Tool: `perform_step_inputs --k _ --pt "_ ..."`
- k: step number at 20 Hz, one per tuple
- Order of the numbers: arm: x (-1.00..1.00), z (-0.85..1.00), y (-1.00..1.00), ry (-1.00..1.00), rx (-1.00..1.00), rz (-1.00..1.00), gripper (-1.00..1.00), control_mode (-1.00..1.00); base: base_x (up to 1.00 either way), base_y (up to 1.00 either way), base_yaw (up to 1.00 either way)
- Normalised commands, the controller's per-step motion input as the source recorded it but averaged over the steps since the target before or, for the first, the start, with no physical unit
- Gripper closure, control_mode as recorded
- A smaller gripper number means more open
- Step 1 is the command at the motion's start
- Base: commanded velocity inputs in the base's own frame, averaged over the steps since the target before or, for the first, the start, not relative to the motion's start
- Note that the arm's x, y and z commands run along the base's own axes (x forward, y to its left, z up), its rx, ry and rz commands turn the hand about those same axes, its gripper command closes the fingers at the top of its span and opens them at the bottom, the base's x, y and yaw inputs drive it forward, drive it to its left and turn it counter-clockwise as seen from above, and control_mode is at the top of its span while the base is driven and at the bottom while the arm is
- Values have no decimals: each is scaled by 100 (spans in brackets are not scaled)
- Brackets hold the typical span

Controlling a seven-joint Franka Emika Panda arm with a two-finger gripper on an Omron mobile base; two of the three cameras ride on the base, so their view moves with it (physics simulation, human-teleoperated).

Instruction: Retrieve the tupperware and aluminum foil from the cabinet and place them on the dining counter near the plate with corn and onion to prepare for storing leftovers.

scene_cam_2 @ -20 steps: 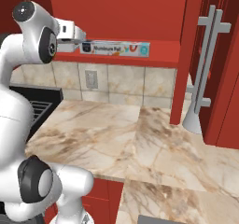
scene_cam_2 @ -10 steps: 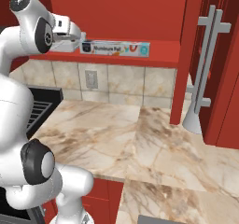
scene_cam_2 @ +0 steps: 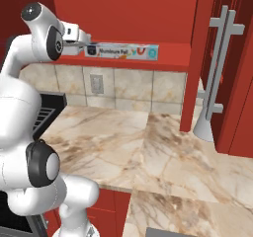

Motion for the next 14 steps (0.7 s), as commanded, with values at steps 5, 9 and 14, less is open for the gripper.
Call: perform_step_inputs --k 5,9,14 --pt "49 0 0 -2 9 0 -100 -100 0 0 0" --pt "45 0 0 0 11 0 -100 -100 0 0 0" --pt "44 0 1 0 2 0 -100 -100 0 0 0"
